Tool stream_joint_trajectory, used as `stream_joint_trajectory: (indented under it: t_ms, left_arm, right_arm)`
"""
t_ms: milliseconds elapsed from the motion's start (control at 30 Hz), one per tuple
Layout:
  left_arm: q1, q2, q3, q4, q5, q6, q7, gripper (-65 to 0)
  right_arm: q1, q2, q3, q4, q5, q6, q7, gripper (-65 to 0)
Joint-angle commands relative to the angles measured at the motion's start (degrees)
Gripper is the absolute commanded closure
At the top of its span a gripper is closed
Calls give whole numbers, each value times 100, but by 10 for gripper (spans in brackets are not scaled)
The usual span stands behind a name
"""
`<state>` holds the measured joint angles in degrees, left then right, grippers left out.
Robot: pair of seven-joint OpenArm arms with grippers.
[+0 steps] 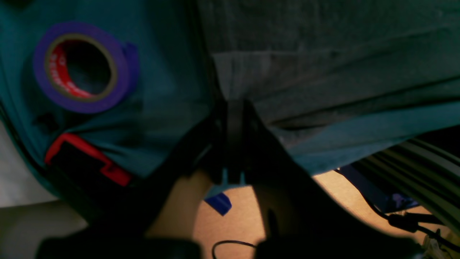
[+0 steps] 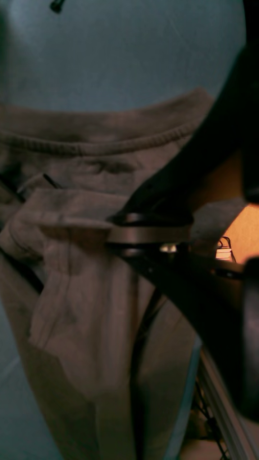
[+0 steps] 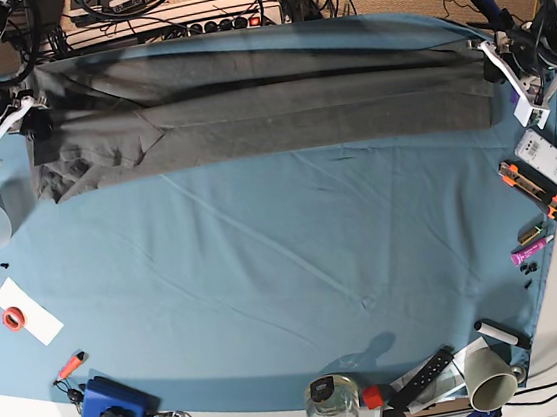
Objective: Fold the T-shirt properly
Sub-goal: 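Open the left gripper and regrasp the folded strip's end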
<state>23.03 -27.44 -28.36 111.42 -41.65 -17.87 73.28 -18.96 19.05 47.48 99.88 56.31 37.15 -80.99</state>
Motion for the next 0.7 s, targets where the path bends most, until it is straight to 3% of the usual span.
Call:
stream_joint_trajectory:
  t_ms: [0, 100, 133, 233, 300, 567, 667]
  left_arm:
    - [-2, -94, -70, 83, 9, -4, -24, 0]
    - [-2, -96, -70, 83, 7, -24, -24, 0]
    - [-2, -96, -70, 83, 9, -22, -24, -31]
    - [0, -96, -70, 83, 7, -20, -28, -218]
    - [-2, -96, -70, 83, 9, -20, -98, -288]
    - [-2, -90, -70, 221, 57, -20, -160, -301]
    - [-2, 31, -70, 341, 55, -20, -442, -301]
  right_arm:
    - [4, 142, 63, 96, 111, -7, 99, 0]
    - [4, 142, 63, 96, 111, -7, 99, 0]
    - [4, 142, 63, 96, 111, -7, 99, 0]
    - [-11, 142, 63, 96, 107, -7, 99, -105]
    - [-11, 144, 63, 96, 111, -7, 99, -157]
    - [-9, 144, 63, 227, 267, -96, 99, -160]
    - [-9, 144, 63, 422, 216, -96, 99, -160]
